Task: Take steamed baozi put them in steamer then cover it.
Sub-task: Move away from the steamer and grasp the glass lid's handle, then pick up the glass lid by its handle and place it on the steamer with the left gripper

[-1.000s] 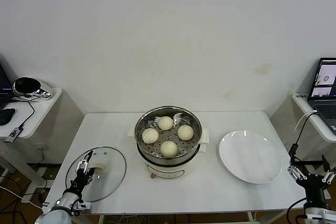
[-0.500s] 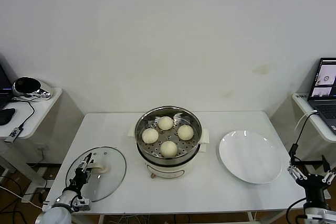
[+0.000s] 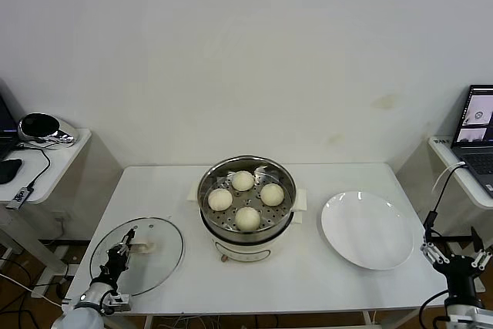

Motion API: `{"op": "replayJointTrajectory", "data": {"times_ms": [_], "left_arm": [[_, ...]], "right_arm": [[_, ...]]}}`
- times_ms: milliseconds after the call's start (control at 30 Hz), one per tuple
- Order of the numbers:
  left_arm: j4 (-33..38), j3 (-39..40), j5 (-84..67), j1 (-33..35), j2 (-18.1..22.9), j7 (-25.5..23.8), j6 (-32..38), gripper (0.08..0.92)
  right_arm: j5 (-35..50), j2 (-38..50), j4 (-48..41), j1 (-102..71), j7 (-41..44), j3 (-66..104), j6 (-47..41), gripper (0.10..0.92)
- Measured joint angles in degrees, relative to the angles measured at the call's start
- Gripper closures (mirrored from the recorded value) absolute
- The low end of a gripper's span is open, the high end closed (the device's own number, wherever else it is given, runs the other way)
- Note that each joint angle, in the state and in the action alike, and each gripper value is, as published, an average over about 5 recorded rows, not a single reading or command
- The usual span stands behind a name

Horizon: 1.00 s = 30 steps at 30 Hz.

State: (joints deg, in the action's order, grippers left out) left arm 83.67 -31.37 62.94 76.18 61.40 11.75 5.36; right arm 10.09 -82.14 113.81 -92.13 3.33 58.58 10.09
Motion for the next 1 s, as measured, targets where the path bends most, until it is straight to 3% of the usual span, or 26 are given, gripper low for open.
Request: {"op": "replayJointTrajectory", "data": {"times_ms": [300,633,1000], "left_arm": [[10.4,-3.8,-2.8,4.9,-1.9,-1.3,-4.8,0.850],[25.1,-8.3,-10.3,8.6,-6.3,-7.2,-13.3,0.850],[35.8,0.4,-20.0,3.0,-14.9,-12.4,-24.6,0.850]], "right_arm": [[-0.5,0.0,0.9,-0.7,0.2,-1.0,0.0,0.203],[-1.5,-0.2,1.5,-1.5,0.6,-2.8,0.1,0.203],[-4.6,-2.1,1.3,-1.5,0.1,-6.1,0.8,0.203]]}}
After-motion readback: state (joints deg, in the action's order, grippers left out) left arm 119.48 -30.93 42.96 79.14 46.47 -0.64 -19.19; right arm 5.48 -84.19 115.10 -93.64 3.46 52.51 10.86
